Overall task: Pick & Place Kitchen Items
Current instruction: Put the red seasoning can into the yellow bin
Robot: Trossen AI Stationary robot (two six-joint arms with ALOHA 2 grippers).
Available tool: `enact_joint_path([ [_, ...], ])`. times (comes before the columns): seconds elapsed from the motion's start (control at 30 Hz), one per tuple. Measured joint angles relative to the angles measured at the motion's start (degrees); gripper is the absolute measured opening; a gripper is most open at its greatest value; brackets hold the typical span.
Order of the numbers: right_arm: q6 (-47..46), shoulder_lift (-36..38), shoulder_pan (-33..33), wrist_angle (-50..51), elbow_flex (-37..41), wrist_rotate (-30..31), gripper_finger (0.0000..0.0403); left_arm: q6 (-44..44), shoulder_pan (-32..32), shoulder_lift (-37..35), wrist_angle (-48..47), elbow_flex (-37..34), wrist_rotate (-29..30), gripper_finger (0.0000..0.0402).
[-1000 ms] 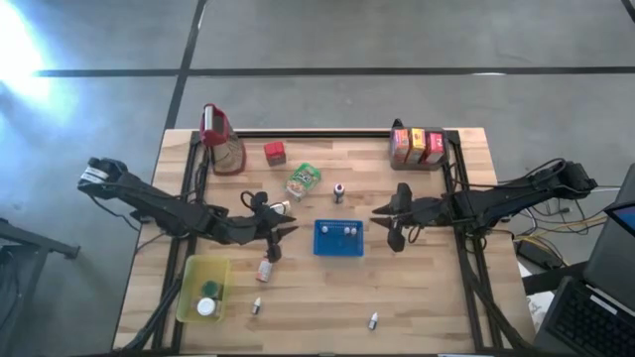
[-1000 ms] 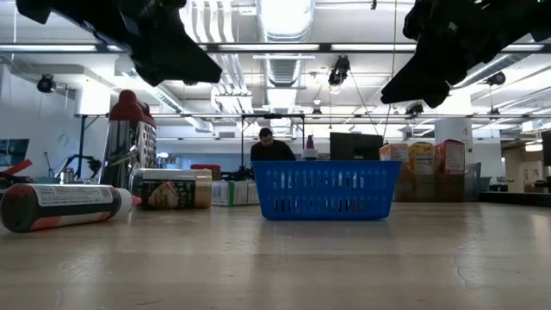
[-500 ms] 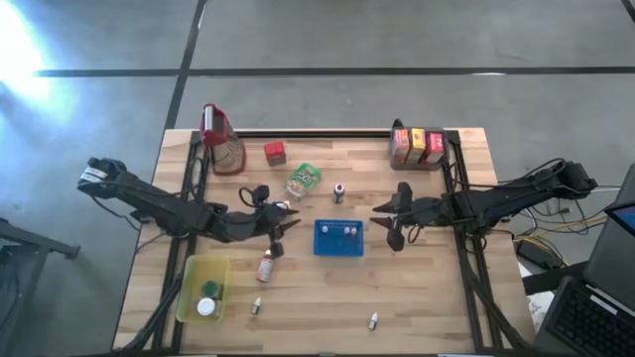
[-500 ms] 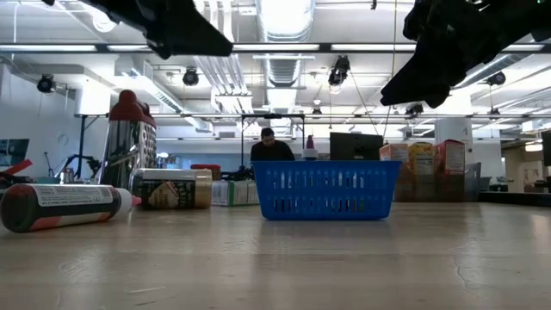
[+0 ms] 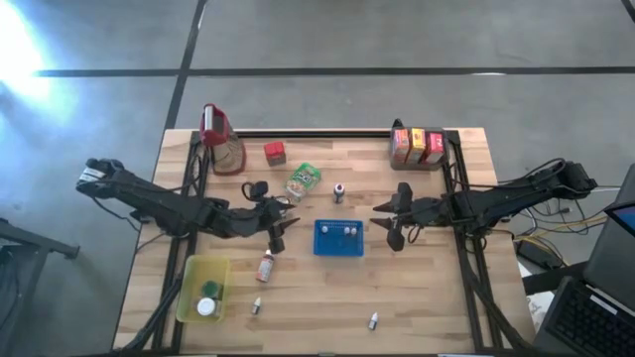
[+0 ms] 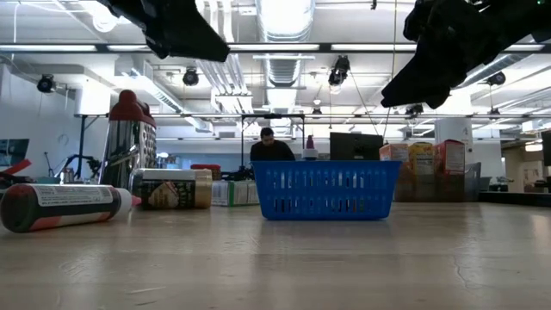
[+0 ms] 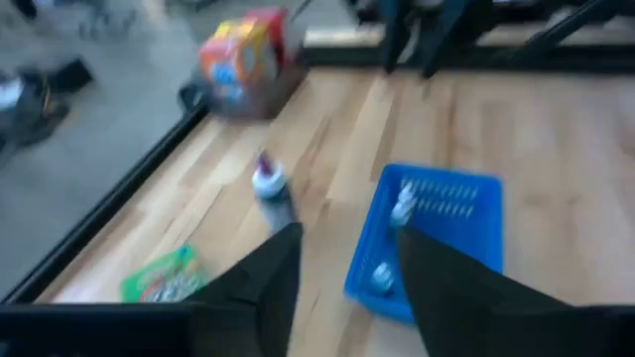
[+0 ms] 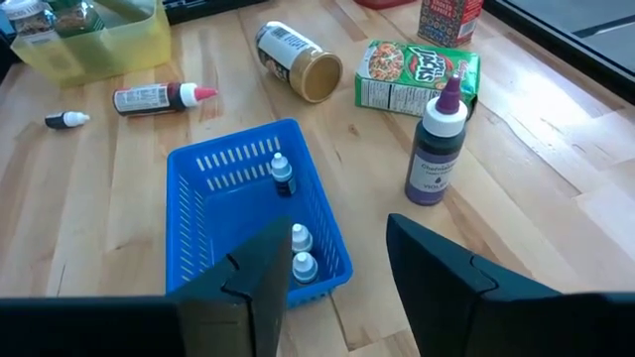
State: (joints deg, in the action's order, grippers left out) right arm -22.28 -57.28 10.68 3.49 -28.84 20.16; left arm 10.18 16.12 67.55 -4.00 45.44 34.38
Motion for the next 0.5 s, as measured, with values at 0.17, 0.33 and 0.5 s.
enact_joint_path([
  [0.17, 0.0, 0.0, -0.2, 0.0, 0.0, 0.0, 0.0171, 7.0, -2.4, 1.1, -16.3, 3.9, -2.3, 0.0234],
  [0.33, -0.1, 0.0, -0.2, -1.1, 0.0, 0.0, 0.0172, 10.8, -6.1, 2.1, -27.9, 7.5, -5.4, 0.0268],
  [0.5, -0.2, 0.0, -0.2, -2.0, 0.0, 0.0, 0.0157, 7.1, -12.4, 2.1, -36.3, 12.9, -7.7, 0.0275],
])
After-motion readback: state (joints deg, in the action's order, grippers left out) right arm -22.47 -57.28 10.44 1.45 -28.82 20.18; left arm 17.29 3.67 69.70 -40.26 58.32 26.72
